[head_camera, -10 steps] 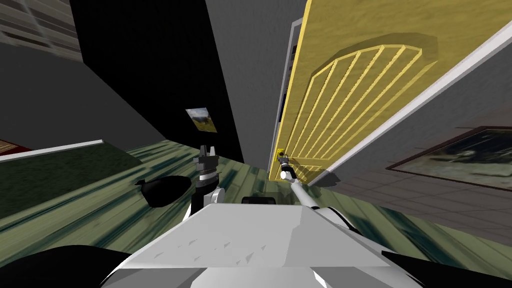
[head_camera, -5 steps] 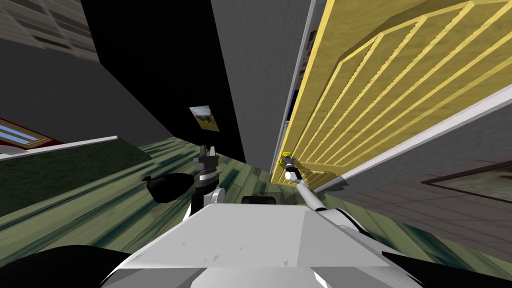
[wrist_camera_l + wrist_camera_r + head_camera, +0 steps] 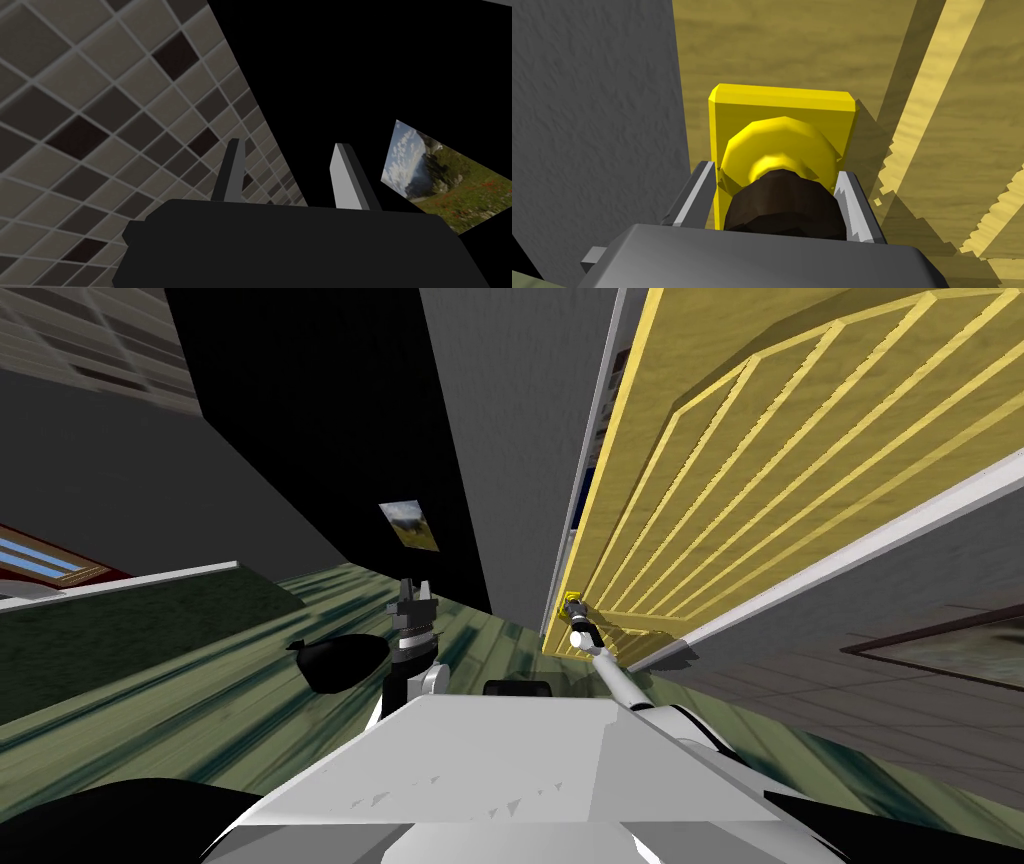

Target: Pull the door open

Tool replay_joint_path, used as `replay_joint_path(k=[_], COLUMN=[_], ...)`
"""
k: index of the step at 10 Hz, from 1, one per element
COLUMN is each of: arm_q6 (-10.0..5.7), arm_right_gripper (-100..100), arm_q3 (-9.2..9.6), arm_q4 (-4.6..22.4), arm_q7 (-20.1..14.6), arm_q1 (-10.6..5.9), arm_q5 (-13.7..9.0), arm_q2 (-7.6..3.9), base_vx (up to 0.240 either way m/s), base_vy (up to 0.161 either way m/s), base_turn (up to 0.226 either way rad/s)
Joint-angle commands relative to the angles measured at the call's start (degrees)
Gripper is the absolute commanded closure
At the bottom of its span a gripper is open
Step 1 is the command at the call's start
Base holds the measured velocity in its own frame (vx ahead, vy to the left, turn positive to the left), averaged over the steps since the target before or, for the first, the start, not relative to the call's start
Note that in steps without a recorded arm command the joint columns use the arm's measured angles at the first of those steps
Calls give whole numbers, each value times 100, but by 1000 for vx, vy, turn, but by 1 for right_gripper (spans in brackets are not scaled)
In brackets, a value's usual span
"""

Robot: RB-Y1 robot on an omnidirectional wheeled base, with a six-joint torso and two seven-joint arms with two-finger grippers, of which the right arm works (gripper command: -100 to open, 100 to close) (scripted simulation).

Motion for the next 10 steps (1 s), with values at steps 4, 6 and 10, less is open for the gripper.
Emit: replay_joint_path(k=[4,6,10], arm_q6=[-24,-37,-65], arm_right_gripper=[100,100,100], arm_q3=[263,408,717], arm_q4=[-121,-188,-330], arm_q7=[-333,-516,-907], arm_q1=[104,161,282], arm_q5=[-24,-37,-64], arm_q2=[-258,-401,-705], base_vx=[-156,-239,-216], base_vy=[-73,-91,-106], base_turn=[148,166,194])
